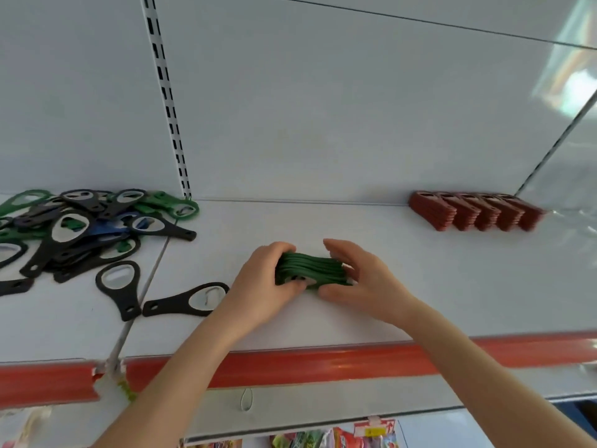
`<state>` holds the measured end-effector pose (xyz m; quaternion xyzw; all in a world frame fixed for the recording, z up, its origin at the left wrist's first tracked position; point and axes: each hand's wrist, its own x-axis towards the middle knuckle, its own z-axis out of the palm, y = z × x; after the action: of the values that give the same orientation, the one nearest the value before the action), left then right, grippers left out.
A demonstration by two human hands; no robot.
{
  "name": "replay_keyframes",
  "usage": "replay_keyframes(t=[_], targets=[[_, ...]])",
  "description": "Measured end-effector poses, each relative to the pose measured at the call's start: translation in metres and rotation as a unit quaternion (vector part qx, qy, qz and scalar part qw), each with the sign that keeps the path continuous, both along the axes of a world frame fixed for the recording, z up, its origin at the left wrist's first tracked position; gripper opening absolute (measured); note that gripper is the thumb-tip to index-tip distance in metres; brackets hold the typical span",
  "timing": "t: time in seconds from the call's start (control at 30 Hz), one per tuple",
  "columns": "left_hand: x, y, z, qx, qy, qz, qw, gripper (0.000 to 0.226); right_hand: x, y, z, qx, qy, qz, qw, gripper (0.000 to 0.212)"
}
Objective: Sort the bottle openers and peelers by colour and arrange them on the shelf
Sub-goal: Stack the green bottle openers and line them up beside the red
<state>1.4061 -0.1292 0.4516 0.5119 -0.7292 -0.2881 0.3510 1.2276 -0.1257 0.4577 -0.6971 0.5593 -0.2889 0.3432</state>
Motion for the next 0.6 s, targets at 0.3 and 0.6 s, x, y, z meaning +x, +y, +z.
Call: replay_keyframes(t=[0.3, 0.6], targets=[[-0.02, -0.003, 0.001, 0.075, 0.01, 0.017, 0.997, 0.071, 0.024, 0.003, -0.007, 0.004, -0.041, -0.088, 0.995, 0.064], [-0.011, -0.006, -0.012, 0.063, -0.039, 0.004, 0.997, 0.066, 0.013, -0.004, -0.011, -0.004, 0.048, -0.033, 0.998, 0.06]])
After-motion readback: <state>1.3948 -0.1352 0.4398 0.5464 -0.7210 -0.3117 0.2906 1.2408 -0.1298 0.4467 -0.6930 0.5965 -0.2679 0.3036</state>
